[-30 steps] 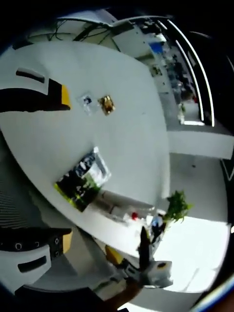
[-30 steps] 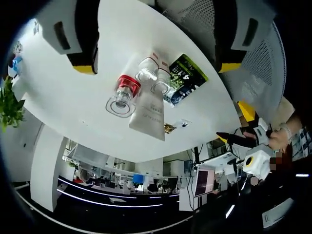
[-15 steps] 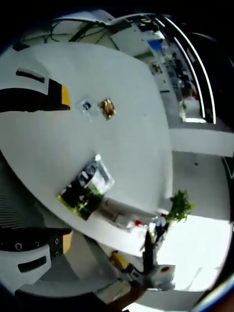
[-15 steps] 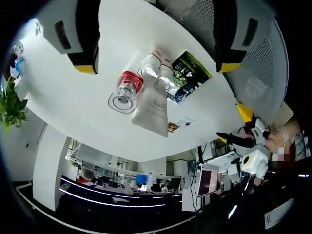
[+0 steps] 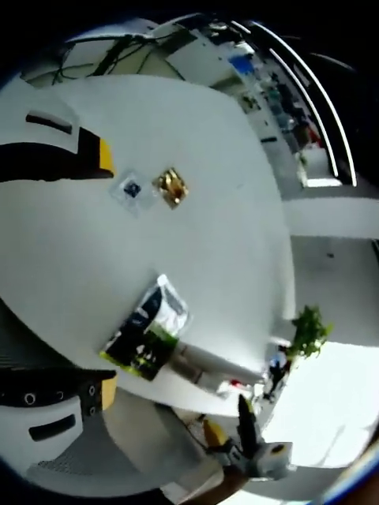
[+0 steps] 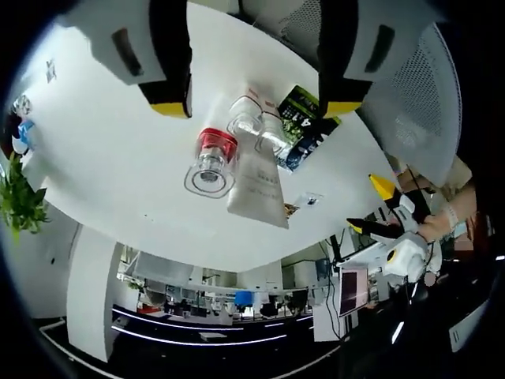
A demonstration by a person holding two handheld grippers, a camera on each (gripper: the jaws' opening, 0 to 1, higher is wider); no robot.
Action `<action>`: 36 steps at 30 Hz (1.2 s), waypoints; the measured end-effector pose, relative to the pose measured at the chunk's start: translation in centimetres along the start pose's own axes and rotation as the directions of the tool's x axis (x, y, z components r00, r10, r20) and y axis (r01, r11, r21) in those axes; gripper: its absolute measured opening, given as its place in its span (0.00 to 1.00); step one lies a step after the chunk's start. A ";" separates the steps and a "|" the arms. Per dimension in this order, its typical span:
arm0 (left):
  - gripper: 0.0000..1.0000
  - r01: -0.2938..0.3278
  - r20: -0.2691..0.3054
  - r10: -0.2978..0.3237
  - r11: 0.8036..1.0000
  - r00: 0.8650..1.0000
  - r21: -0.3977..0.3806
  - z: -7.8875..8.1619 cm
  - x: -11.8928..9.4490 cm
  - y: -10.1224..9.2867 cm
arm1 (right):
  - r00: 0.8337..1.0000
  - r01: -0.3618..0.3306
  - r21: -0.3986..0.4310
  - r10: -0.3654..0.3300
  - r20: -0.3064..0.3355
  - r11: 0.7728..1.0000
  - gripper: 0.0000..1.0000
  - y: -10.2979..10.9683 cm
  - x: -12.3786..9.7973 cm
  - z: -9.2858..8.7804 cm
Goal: Arrange the skincare products in the storage area until every visible bottle or jar stands upright without overlapping.
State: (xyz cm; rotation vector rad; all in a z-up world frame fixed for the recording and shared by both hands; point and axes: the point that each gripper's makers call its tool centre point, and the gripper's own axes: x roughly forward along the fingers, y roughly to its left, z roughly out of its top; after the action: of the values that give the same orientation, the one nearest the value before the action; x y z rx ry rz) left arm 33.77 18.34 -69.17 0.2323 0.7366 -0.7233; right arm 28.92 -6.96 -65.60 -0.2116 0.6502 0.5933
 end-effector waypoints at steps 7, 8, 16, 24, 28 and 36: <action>0.76 0.054 -0.022 -0.053 0.997 0.998 0.048 0.6 1.9 2.7 | 1.000 0.007 0.059 -0.007 0.001 0.998 0.50 0.2 -0.4 -0.3; 0.77 0.056 -0.023 -0.055 0.997 0.998 0.051 0.6 2.2 3.1 | 1.000 0.006 0.067 -0.006 0.000 0.998 0.50 0.3 -0.4 -0.3; 0.70 0.093 -0.062 -0.087 0.989 0.994 0.113 0.4 4.5 5.9 | 1.000 0.018 0.095 -0.018 -0.007 0.995 0.46 0.4 -0.3 -0.4; 0.63 0.124 -0.086 -0.111 0.979 0.990 0.163 0.6 6.8 8.1 | 1.000 0.024 0.120 -0.022 -0.014 0.993 0.46 0.5 -0.3 -0.3; 0.61 0.148 -0.112 -0.131 0.974 0.985 0.170 0.6 7.6 8.5 | 1.000 0.022 0.118 -0.020 -0.021 0.993 0.47 0.6 -0.2 -0.5; 0.55 0.173 -0.184 -0.133 0.960 0.974 0.221 -0.1 9.2 10.1 | 1.000 0.023 0.126 -0.020 -0.024 0.992 0.47 0.8 -0.1 -0.6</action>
State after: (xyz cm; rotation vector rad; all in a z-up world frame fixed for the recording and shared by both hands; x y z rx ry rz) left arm 45.24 21.06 -76.07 0.4607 0.8346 -0.9495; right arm 28.11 -6.53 -66.03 -0.1074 0.7043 0.5278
